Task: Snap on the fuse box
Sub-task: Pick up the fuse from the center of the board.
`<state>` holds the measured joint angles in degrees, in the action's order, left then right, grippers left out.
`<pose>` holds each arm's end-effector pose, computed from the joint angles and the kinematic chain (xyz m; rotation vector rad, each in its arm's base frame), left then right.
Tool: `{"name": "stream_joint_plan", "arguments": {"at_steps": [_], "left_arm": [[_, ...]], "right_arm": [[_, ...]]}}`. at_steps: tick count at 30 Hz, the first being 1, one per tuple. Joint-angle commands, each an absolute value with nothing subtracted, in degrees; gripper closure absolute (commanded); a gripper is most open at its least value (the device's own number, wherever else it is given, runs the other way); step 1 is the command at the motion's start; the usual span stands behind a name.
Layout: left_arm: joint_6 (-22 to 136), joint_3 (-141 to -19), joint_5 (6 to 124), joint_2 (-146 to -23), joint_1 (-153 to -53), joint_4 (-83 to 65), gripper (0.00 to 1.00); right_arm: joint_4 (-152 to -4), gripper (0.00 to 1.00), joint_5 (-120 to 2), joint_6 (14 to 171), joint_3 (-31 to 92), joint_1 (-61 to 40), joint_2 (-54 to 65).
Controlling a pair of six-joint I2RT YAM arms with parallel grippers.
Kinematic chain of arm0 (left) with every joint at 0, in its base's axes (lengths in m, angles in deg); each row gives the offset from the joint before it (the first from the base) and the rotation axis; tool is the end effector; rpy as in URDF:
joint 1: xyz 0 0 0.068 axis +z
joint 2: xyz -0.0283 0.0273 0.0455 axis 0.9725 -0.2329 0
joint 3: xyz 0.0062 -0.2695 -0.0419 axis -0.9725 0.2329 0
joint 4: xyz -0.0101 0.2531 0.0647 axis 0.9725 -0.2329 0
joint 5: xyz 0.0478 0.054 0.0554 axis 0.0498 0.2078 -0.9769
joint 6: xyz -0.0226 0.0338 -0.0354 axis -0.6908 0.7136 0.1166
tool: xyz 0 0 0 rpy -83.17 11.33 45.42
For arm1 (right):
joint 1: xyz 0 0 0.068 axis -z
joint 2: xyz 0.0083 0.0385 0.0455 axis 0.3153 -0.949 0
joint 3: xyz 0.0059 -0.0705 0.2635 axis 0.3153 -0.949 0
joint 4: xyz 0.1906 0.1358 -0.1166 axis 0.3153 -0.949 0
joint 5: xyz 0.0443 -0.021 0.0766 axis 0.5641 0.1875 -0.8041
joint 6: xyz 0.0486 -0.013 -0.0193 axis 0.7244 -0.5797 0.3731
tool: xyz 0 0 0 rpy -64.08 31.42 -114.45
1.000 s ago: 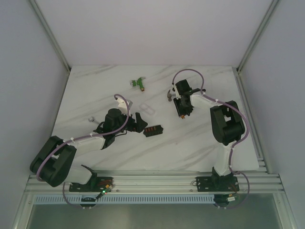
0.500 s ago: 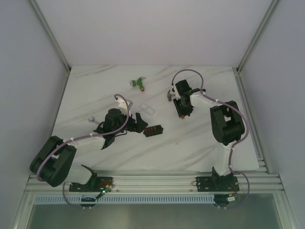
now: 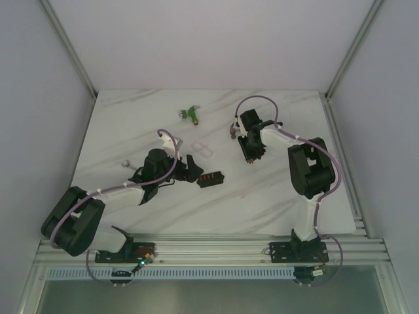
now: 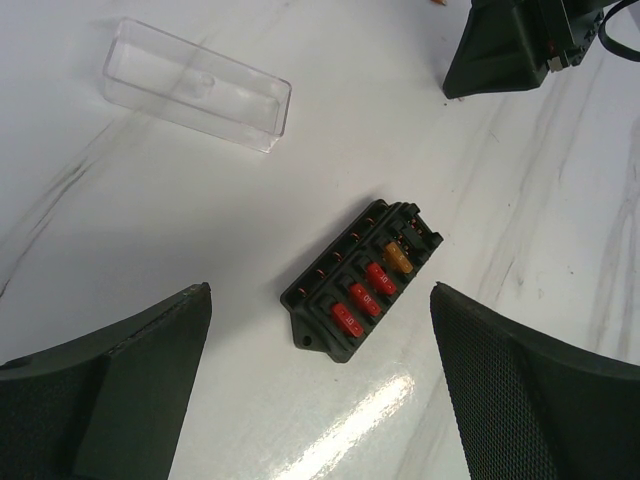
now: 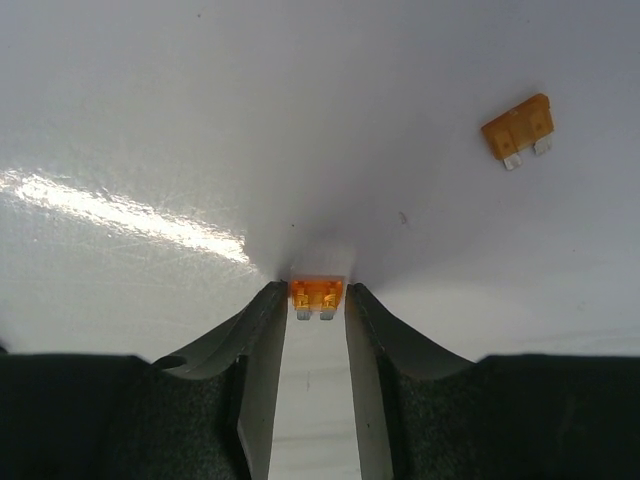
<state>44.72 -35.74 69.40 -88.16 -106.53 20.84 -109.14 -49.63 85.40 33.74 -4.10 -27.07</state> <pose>0.2320 -0.1429 0.1831 0.2662 1.9705 -0.8269 0.3750 0.1542 0.1658 -0.5315 2.6721 0.0764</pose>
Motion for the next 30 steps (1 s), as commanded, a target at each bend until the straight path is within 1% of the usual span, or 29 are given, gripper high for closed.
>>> {"name": "stream_joint_plan", "arguments": {"at_steps": [1,7,13,18,29,30], "left_arm": [[45.13,-36.78,70.62,-87.95,-106.29,21.98,0.01],[45.05,-36.62,70.76,-87.88,-106.24,22.04,0.01],[44.96,-36.48,71.54,-88.04,-106.38,23.10,0.02],[44.60,-35.37,71.31,-87.65,-106.72,26.43,0.04],[45.12,-36.45,67.25,-89.60,-112.10,36.29,0.08],[45.24,-36.88,66.70,-91.50,-112.65,36.95,0.08]], "right_arm": [[-110.87,0.62,-47.04,87.47,33.26,-4.24,-30.93],[-110.54,0.66,-46.56,88.84,32.75,-4.38,-31.31],[-109.25,0.79,-47.93,89.41,32.41,-4.36,-30.16],[-106.77,0.83,-49.78,90.57,30.58,-4.33,-26.07],[-96.51,0.83,-55.57,97.24,22.24,-4.40,-13.19],[-95.43,0.83,-56.11,98.08,21.43,-4.46,-11.67]]}}
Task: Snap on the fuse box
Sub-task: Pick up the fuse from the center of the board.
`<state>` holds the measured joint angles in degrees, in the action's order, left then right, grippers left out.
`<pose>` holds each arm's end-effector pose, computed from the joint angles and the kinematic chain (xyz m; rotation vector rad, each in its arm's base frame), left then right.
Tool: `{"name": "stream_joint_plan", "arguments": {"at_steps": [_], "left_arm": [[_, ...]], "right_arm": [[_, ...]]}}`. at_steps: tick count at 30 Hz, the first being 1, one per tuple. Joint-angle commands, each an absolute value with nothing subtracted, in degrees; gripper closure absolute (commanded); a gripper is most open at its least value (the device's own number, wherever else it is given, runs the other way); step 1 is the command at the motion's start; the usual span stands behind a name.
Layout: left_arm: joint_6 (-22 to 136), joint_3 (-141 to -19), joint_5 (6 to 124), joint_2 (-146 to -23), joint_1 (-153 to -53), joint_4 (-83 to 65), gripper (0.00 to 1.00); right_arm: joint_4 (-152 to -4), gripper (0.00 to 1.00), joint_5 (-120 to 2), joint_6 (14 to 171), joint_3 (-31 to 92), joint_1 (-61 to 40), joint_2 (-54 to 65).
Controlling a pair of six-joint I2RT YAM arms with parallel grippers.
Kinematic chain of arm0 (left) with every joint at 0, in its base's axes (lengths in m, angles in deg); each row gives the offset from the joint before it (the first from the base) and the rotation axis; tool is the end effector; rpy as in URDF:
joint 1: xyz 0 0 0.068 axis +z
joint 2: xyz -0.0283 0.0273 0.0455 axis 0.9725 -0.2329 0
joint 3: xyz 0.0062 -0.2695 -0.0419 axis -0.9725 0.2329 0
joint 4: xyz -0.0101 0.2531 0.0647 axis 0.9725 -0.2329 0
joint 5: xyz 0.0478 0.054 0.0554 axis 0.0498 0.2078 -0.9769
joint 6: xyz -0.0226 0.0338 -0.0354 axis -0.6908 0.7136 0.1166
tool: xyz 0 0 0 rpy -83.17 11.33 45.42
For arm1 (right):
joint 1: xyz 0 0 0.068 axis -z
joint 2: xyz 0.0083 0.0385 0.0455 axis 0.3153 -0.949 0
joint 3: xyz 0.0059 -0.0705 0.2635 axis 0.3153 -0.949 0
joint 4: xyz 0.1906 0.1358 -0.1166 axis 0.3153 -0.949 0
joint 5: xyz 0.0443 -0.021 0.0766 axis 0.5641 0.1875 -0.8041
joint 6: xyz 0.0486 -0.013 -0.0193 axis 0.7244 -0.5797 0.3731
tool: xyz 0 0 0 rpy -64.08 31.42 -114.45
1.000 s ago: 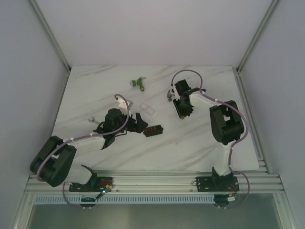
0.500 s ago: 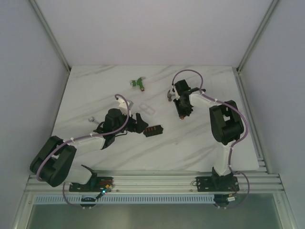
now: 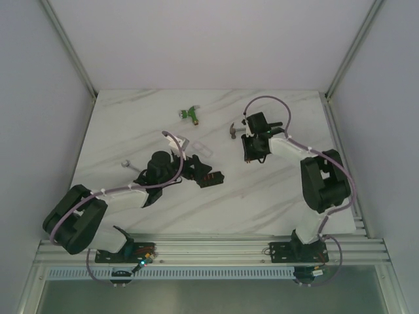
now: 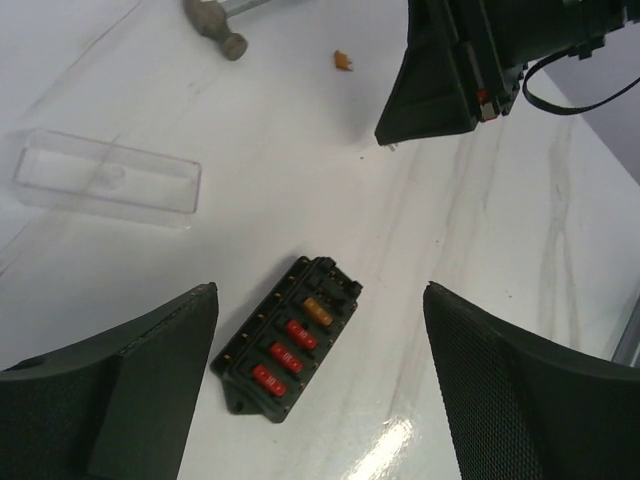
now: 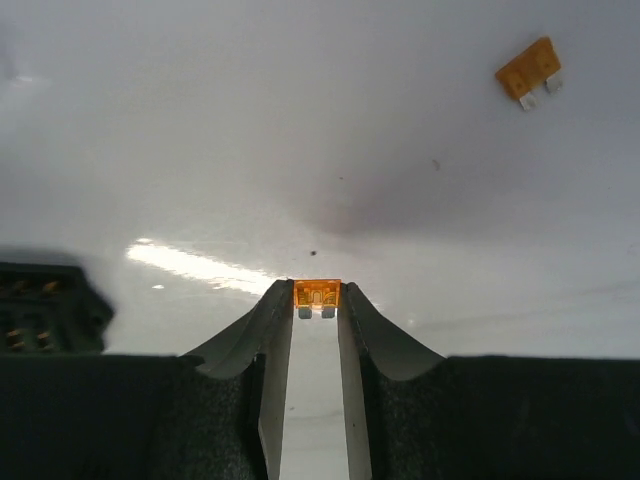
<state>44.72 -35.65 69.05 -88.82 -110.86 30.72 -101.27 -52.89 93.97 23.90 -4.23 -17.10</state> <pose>0.2252 -0.1628 0.1978 0.3345 1.8044 -0.9099 0.3463 0.1455 0.1881 -0.3368 2.5791 0.2371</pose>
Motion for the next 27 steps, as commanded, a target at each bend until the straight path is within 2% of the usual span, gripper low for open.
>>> {"name": "stream_joint_plan", "arguments": {"at_steps": [1,8,12,21,27], "left_arm": [[45.30,-37.36,66.42,-92.39,-113.20,37.72,0.09],[45.30,-41.33,62.83,-97.13,-117.28,42.43,0.19],[43.60,-42.72,60.54,-99.29,-118.76,45.87,0.28],[39.40,-45.10,59.02,-104.28,-120.90,52.69,0.46],[39.46,-45.99,57.46,-105.61,-121.51,53.96,0.53]], "right_arm": [[-94.23,0.83,-56.65,98.97,20.55,-4.49,-10.44],[-85.55,0.83,-59.49,106.89,14.14,-5.24,-1.44],[-80.82,0.82,-60.44,111.64,11.13,-6.01,3.10],[-72.38,0.82,-60.88,119.48,5.83,-7.92,7.07],[-70.44,0.82,-61.17,121.89,4.43,-8.38,8.66]]}}
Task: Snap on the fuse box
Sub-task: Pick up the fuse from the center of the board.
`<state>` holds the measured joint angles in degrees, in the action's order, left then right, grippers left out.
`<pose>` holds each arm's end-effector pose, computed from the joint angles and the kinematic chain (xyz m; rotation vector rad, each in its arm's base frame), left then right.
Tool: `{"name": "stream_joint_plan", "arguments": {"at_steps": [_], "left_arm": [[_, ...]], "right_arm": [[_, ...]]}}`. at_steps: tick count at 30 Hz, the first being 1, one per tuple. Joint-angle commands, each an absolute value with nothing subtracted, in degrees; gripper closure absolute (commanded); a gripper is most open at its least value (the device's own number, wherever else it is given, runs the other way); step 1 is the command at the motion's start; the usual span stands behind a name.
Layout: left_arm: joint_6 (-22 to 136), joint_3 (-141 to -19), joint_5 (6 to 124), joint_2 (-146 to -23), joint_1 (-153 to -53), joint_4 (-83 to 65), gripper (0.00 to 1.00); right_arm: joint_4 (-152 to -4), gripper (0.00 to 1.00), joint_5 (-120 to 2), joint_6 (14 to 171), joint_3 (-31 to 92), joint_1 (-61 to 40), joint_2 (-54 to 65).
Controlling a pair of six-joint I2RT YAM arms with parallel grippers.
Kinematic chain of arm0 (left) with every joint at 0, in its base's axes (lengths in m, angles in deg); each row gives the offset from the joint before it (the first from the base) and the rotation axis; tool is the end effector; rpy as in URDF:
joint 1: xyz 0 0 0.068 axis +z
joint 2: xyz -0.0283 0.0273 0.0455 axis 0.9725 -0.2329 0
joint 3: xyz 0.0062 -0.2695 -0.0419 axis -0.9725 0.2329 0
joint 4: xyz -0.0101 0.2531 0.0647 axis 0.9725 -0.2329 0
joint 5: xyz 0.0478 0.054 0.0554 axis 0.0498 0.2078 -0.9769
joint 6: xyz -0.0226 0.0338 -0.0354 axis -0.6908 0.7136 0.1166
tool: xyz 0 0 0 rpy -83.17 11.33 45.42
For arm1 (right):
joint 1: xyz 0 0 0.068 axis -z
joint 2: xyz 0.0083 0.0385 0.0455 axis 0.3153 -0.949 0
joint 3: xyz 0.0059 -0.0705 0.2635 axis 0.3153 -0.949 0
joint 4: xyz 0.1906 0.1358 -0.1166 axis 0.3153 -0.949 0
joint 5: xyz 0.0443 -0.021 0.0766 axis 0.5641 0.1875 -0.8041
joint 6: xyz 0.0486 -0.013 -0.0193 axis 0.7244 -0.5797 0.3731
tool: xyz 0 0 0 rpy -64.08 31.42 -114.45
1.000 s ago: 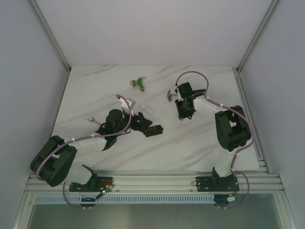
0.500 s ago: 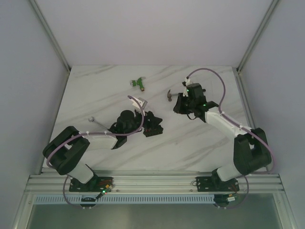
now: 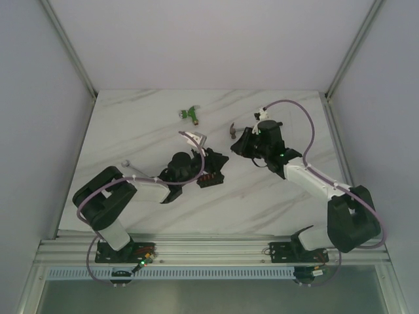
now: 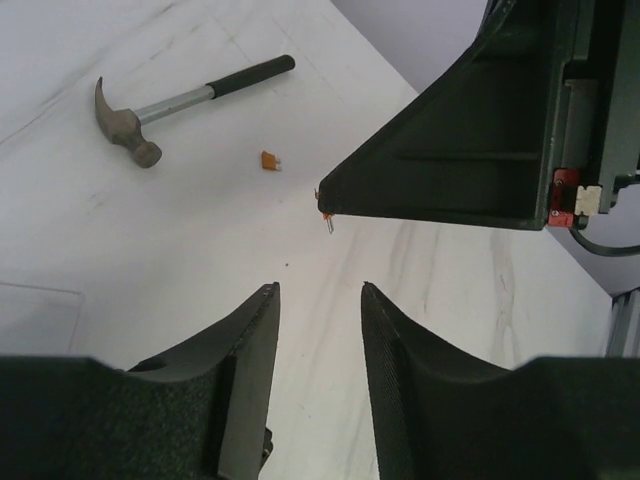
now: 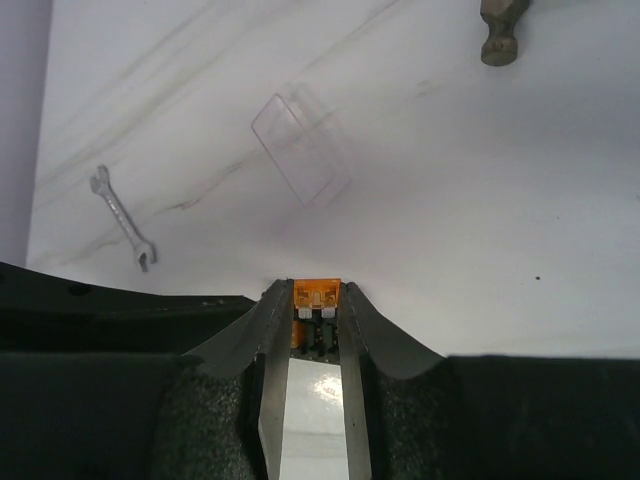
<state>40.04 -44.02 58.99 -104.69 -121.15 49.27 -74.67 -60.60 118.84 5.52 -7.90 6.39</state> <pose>0.2346 -0.2334 0.1972 0.2657 1.6271 -1.0180 0.2798 0.1447 0.2573 0.0172 2.1222 0.8051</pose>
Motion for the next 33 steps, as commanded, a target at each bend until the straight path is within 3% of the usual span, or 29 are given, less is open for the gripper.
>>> {"name": "stream_joint_plan", "arguments": {"at_steps": [1,15,33], "left_arm": [[39.55,-46.23,57.57,-105.89,-121.53,54.04,0.54],[41.00,-49.87,57.39,-108.59,-121.97,52.51,0.66],[42.14,-50.86,57.08,-108.98,-121.97,50.52,0.89]], "right_arm": [[-70.28,0.81,-61.27,122.13,4.33,-8.43,8.68],[-69.15,0.81,-62.00,123.44,3.96,-9.80,8.91],[-67.22,0.81,-62.88,124.83,2.63,-10.58,9.11]]}}
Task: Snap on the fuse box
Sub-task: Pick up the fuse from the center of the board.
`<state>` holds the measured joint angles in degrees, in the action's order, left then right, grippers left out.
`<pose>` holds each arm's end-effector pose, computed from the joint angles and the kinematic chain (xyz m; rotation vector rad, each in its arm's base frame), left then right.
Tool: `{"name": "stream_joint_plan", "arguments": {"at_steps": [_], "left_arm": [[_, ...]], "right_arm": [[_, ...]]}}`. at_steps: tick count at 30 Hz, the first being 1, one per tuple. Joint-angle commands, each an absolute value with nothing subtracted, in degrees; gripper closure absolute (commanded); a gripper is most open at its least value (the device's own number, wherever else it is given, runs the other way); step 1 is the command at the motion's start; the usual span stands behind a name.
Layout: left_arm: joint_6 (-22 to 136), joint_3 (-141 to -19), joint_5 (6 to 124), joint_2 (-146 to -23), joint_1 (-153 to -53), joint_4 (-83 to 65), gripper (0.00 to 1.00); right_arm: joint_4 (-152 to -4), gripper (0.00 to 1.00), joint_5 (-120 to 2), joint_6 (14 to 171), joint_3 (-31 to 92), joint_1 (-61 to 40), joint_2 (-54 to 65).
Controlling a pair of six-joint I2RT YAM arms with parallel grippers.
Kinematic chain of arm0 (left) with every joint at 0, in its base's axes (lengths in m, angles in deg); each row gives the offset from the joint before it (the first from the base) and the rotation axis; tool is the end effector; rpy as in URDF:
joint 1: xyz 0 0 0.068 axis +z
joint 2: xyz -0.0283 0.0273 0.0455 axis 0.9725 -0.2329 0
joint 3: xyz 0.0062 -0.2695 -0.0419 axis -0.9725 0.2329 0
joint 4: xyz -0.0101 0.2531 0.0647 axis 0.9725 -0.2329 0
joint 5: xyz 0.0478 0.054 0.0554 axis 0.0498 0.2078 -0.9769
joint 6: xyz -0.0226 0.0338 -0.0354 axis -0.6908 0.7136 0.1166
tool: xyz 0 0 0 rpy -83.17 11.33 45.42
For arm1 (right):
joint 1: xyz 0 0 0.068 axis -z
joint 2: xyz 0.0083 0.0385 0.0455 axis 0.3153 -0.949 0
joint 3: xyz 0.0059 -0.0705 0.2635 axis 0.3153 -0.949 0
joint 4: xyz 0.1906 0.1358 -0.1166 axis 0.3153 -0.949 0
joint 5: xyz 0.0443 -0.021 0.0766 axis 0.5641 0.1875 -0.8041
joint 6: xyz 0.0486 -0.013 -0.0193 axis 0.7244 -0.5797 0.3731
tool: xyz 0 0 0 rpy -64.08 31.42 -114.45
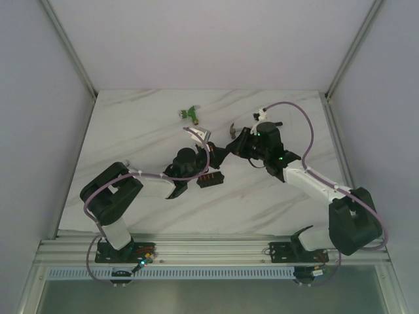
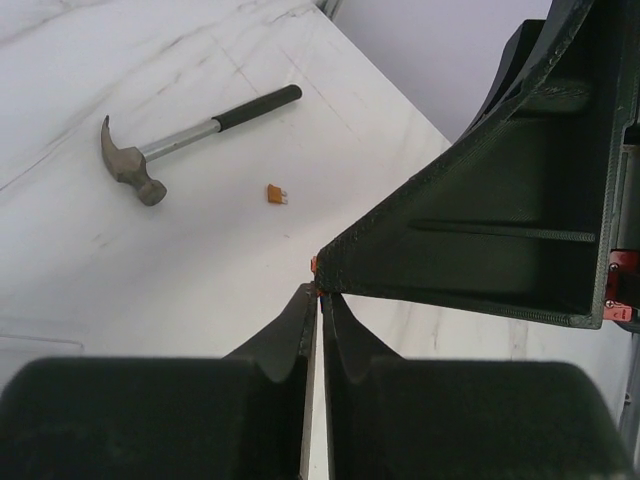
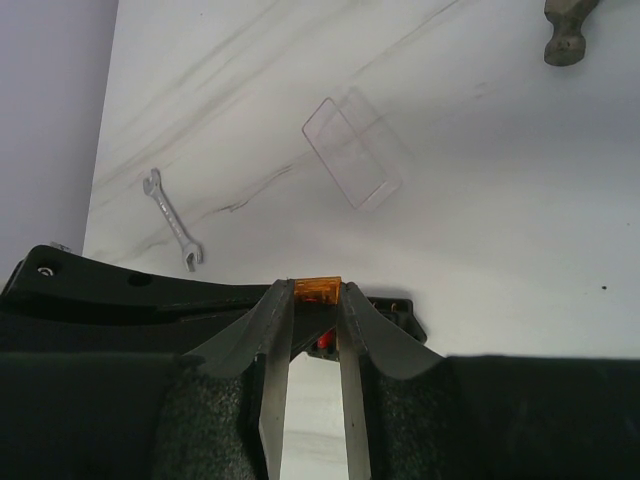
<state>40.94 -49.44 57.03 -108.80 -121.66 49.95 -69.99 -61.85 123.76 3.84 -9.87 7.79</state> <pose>0.2495 -0.2507 0.2026 0.2509 1.5872 -0.9999 0.2713 0.1533 0.2626 0.0453 2.0667 0.9246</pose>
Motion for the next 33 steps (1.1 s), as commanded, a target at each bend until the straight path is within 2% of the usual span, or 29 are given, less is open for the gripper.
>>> {"name": "stream_joint_plan", "arguments": {"at_steps": [1,10,17,22,29,33], "left_arm": [[42.20,-50.84,57.27,-108.85,-121.97,50.40,0.91],[43.66,-50.18,57.86,-107.85,-121.96,49.48,1.00],[46.22,-50.07,60.99,-106.54,-121.74,47.25,1.00],[48.36,-49.85,72.73,-104.56,-119.00,44.07,1.00],[51.84,-48.62,87.14,-98.85,-115.72,39.72,1.00],[52.92,-48.12,94.21,-96.00,-114.46,37.76,1.00]], "right_arm": [[-66.95,0.81,-63.02,124.93,2.44,-10.54,9.13],[-66.17,0.78,-63.26,125.65,1.20,-10.55,10.35],[-66.23,0.67,-63.09,120.55,1.24,-9.72,13.75],[-72.81,0.56,-75.60,102.72,5.73,-5.75,15.38],[-81.09,0.54,-95.82,86.53,9.61,-2.20,16.59],[-85.27,0.54,-101.79,80.32,10.80,-1.62,17.49]]}}
